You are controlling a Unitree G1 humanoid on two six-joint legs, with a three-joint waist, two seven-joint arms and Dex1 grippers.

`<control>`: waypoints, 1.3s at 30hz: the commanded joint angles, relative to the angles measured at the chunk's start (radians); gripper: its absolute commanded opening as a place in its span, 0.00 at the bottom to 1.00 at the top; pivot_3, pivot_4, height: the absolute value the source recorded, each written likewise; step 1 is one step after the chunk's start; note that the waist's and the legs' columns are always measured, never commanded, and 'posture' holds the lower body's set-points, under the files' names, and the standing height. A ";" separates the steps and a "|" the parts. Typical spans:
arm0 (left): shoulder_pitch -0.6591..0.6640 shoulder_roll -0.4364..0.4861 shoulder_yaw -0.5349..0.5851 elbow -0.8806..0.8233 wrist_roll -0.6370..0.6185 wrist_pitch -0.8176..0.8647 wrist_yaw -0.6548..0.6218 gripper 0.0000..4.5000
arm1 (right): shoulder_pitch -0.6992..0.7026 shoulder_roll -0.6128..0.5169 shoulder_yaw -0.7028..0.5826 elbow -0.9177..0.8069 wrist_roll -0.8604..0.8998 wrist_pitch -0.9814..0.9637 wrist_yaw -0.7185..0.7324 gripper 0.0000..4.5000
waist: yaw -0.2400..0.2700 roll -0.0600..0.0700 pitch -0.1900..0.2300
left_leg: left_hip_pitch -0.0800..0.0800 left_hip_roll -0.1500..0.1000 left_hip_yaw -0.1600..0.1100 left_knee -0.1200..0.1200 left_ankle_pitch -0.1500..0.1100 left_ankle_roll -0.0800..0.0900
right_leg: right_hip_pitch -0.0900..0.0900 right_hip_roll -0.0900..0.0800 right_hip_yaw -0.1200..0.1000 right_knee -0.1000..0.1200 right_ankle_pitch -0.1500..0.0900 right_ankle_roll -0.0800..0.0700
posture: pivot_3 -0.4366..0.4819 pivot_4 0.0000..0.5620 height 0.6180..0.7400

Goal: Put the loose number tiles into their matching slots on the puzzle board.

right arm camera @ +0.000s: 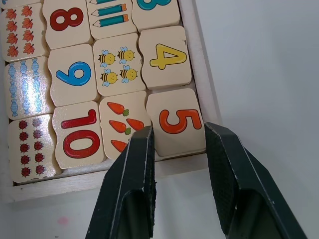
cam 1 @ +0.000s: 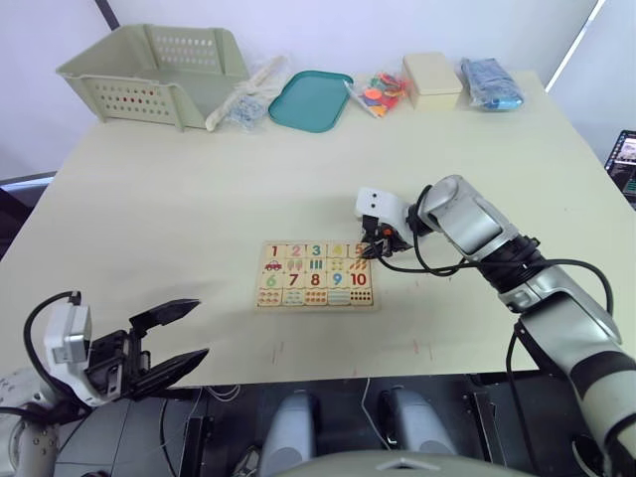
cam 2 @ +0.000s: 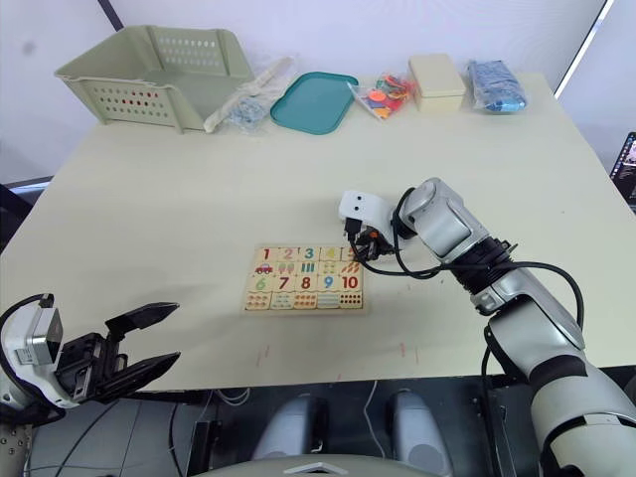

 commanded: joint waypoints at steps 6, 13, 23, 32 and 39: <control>0.003 -0.003 0.012 -0.020 -0.010 -0.012 -0.006 1.00 | -0.007 -0.004 -0.015 -0.019 -0.002 -0.005 0.005 0.20 | 0.000 0.000 0.000 | 0.000 0.000 0.000 0.000 0.000 0.000 | 0.000 0.000 0.000 0.000 0.000 0.000 | 0.48 0.27 1.00; 0.005 -0.003 0.012 -0.020 -0.010 -0.011 -0.007 1.00 | -0.005 -0.003 -0.016 -0.022 0.000 -0.002 0.005 0.20 | 0.000 0.000 0.000 | 0.000 0.000 0.000 0.000 0.000 0.000 | 0.000 0.000 0.000 0.000 0.000 0.000 | 0.48 0.27 1.00; 0.007 -0.002 0.014 -0.020 -0.010 -0.010 -0.008 1.00 | -0.006 -0.005 -0.022 -0.026 0.000 -0.001 0.002 0.99 | 0.000 0.000 0.000 | 0.000 0.000 0.000 0.000 0.000 0.000 | 0.000 0.000 0.000 0.000 0.000 0.000 | 0.48 0.27 1.00; 0.009 -0.007 0.018 -0.025 -0.013 -0.012 0.000 1.00 | 0.084 -0.026 -0.193 -0.151 0.110 -0.024 -0.047 0.99 | 0.001 0.000 0.000 | 0.000 0.000 0.000 0.000 0.000 0.000 | 0.000 0.000 0.000 0.000 0.000 0.000 | 0.48 0.27 1.00; -0.002 -0.006 0.018 -0.019 -0.013 -0.007 0.003 1.00 | 0.123 -0.038 -0.249 -0.150 0.130 0.013 -0.110 0.67 | 0.000 0.000 0.000 | 0.000 0.000 0.000 0.000 0.000 0.000 | 0.000 0.000 0.000 0.000 0.000 0.000 | 0.48 0.27 1.00</control>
